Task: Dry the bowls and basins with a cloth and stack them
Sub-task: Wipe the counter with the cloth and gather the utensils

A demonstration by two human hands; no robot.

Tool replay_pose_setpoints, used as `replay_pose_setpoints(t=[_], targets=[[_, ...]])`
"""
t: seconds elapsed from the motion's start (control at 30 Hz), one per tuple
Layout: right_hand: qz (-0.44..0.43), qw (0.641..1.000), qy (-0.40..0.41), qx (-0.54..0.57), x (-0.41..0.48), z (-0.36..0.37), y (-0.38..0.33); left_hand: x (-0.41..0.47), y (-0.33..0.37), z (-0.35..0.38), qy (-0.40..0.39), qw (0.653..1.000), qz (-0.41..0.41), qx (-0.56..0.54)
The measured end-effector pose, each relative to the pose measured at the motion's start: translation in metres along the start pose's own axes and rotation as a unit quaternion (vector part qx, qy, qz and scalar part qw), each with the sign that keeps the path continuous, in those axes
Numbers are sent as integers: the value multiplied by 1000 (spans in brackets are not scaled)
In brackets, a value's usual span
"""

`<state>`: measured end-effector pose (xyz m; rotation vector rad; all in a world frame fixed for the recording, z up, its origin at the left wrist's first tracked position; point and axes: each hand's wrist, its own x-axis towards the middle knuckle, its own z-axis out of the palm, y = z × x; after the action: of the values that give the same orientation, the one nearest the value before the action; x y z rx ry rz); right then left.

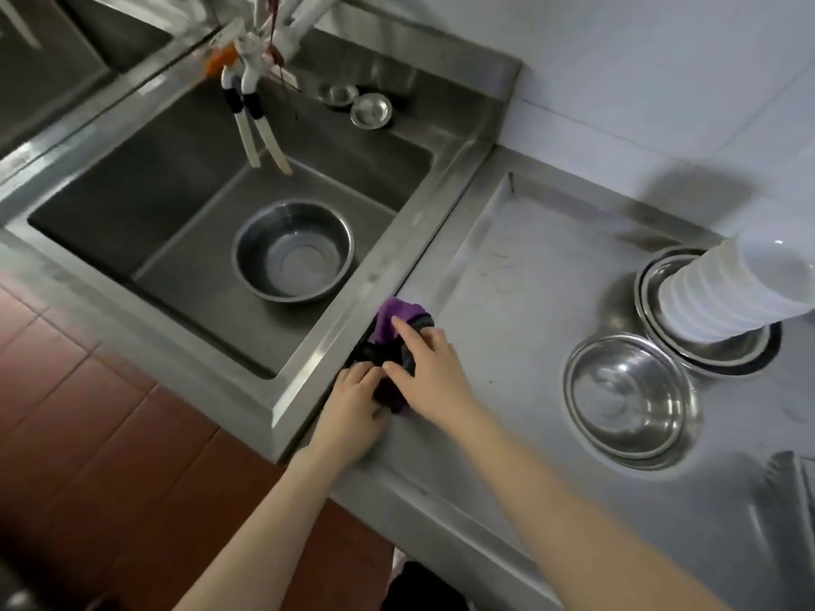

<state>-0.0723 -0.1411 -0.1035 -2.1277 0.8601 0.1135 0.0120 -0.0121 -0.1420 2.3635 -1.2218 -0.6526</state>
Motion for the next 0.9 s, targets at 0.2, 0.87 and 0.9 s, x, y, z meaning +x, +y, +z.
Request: replay_pose_setpoints(t=[0.2,0.87,0.9], targets=[[-103,959,30,-263,-2,32,38,-23,-13,3,10,997,46,-55],[-28,970,139,-200,21,33,104,120,-1,33,50,973,224,25],[-19,969,150,-195,41,23,109,121,-1,34,59,971,228,23]])
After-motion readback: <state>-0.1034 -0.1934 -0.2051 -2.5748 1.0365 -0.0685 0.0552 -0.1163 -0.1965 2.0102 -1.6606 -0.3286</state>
